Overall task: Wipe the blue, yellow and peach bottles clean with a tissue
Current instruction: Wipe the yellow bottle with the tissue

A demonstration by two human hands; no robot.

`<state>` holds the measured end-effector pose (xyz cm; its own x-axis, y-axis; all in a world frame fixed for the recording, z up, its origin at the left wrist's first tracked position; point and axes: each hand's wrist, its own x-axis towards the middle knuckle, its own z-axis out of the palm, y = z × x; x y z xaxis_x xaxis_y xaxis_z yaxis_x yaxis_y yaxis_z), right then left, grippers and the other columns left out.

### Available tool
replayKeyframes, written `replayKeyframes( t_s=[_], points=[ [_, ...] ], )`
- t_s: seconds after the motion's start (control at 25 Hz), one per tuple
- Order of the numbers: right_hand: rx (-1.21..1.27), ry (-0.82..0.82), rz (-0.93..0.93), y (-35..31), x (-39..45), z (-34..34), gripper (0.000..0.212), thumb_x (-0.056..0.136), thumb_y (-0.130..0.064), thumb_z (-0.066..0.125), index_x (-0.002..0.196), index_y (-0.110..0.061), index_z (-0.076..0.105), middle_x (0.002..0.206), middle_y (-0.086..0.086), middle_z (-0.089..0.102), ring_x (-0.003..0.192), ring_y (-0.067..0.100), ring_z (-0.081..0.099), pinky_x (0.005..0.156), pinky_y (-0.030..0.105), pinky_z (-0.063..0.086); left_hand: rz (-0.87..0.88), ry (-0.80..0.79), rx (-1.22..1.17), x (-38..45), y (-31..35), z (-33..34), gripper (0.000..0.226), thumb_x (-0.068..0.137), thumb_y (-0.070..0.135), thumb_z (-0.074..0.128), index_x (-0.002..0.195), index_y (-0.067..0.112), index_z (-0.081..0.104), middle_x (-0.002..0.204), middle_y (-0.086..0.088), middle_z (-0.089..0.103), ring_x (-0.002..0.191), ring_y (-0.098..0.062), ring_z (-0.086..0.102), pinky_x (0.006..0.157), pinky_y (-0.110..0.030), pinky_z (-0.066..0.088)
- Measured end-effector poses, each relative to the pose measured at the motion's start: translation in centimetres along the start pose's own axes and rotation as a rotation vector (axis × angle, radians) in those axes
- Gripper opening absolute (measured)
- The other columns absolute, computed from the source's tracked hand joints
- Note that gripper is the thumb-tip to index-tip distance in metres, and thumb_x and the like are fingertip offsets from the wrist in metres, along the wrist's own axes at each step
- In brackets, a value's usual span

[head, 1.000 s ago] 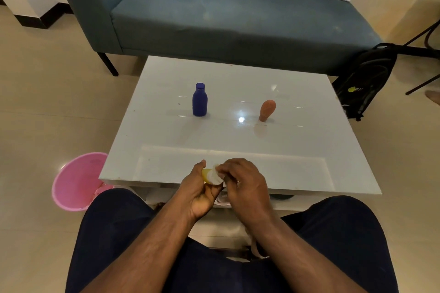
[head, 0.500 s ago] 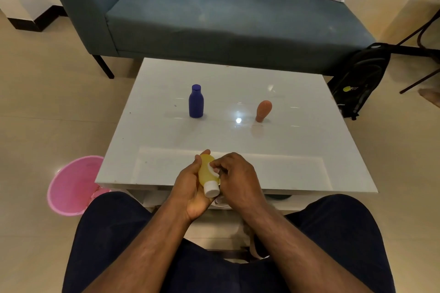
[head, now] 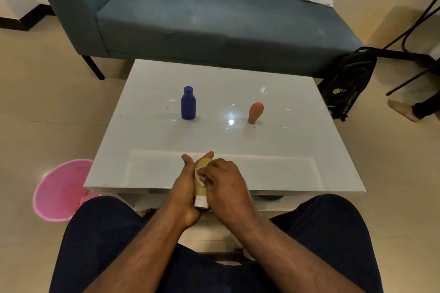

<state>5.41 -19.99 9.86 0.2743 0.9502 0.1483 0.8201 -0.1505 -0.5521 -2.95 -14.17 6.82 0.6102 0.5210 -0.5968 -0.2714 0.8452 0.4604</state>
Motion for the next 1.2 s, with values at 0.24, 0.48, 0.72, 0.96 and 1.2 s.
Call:
replayKeyframes(
  t_s=[0.24, 0.48, 0.72, 0.96, 1.2],
  points=[
    [0.100, 0.075, 0.151, 2.2, 2.9, -1.0, 0.018, 0.093, -0.018, 0.056, 0.104, -0.019, 0.070, 0.102, -0.005, 0.062, 0.091, 0.006, 0.051, 0.083, 0.016, 0.041, 0.016, 0.061, 0.184, -0.6, -0.7, 1.0, 0.063, 0.094, 0.069, 0.039, 0.118, 0.017, 0.065, 0.083, -0.009, 0.073, 0.062, -0.022, 0.068, 0.043, -0.026, 0.047],
    [0.260, 0.129, 0.173, 2.0, 0.1, -1.1, 0.016, 0.087, -0.007, 0.059, 0.090, -0.019, 0.070, 0.090, -0.012, 0.058, 0.088, 0.005, 0.056, 0.079, 0.018, 0.046, 0.083, 0.082, 0.188, -0.3, -1.1, 0.4, 0.037, 0.098, 0.051, 0.053, 0.110, 0.017, 0.061, 0.084, -0.006, 0.071, 0.064, -0.018, 0.065, 0.043, -0.026, 0.046],
    [0.457, 0.163, 0.289, 1.8, 0.0, -1.8, 0.018, 0.086, -0.008, 0.063, 0.087, -0.024, 0.070, 0.090, -0.015, 0.064, 0.088, -0.003, 0.058, 0.072, 0.009, 0.045, 0.050, 0.118, 0.129, 0.2, -0.4, 0.1, 0.037, 0.096, 0.047, 0.060, 0.115, 0.016, 0.063, 0.092, -0.012, 0.072, 0.070, -0.025, 0.070, 0.057, -0.034, 0.054],
    [0.521, 0.194, 0.361, 1.0, 1.2, -1.8, 0.015, 0.089, -0.016, 0.063, 0.091, -0.029, 0.068, 0.093, -0.018, 0.065, 0.089, -0.005, 0.058, 0.072, 0.007, 0.045, 0.074, 0.140, 0.154, -0.2, -0.3, -0.1, 0.036, 0.096, 0.047, 0.060, 0.112, 0.015, 0.066, 0.084, -0.010, 0.067, 0.063, -0.020, 0.063, 0.047, -0.029, 0.050],
    [0.499, 0.177, 0.267, 0.8, -0.1, -1.3, 0.015, 0.084, -0.013, 0.067, 0.089, -0.027, 0.069, 0.091, -0.016, 0.063, 0.090, -0.001, 0.058, 0.075, 0.012, 0.047, 0.160, 0.119, 0.250, 0.2, -0.3, 0.5, 0.022, 0.102, 0.040, 0.052, 0.102, 0.020, 0.062, 0.077, -0.005, 0.064, 0.056, -0.015, 0.059, 0.047, -0.027, 0.042]
  ],
)
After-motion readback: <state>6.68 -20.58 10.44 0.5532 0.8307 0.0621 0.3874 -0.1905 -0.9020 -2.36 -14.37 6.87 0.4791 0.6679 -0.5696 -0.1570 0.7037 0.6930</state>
